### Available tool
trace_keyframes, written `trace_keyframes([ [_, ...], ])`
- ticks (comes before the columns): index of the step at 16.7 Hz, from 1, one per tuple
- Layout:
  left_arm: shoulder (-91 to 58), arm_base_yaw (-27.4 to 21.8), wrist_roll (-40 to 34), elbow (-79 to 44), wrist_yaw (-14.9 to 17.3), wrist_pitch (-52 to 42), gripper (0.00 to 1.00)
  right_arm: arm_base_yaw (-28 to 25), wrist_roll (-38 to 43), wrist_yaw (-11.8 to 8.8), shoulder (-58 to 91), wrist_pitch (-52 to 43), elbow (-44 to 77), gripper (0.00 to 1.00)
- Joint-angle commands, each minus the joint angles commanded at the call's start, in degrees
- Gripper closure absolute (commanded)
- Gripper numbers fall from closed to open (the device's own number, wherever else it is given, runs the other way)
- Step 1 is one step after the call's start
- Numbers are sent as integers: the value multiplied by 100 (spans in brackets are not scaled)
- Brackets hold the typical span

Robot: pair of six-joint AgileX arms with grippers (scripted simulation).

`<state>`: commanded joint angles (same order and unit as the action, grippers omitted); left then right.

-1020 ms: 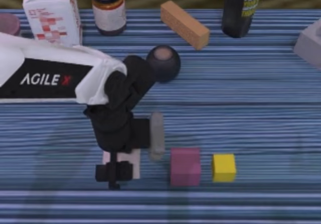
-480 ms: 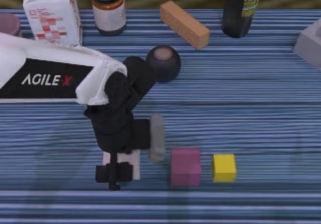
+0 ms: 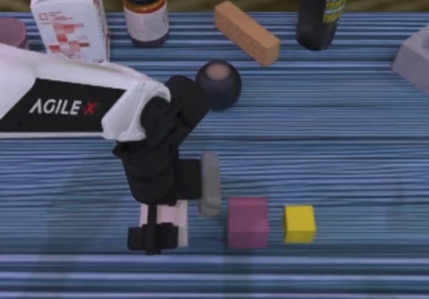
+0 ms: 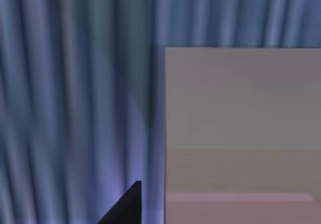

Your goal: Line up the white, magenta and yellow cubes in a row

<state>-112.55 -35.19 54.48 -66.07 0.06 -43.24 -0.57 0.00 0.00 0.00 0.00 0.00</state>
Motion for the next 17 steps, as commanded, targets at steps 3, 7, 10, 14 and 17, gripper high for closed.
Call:
trace_keyframes([
  [3,0,0,0,0,0,0,0,0,0,0,0,0,0,0],
  [7,0,0,0,0,0,0,0,0,0,0,0,0,0,0],
  [10,47,8,11,-69,-1,-99,0,0,0,0,0,0,0,0],
  [14,350,70,-6,-491,-1,-891,0,0,0,0,0,0,0,0],
  [17,614,108,-16,-796,-3,-1435,0,0,0,0,0,0,0,0],
])
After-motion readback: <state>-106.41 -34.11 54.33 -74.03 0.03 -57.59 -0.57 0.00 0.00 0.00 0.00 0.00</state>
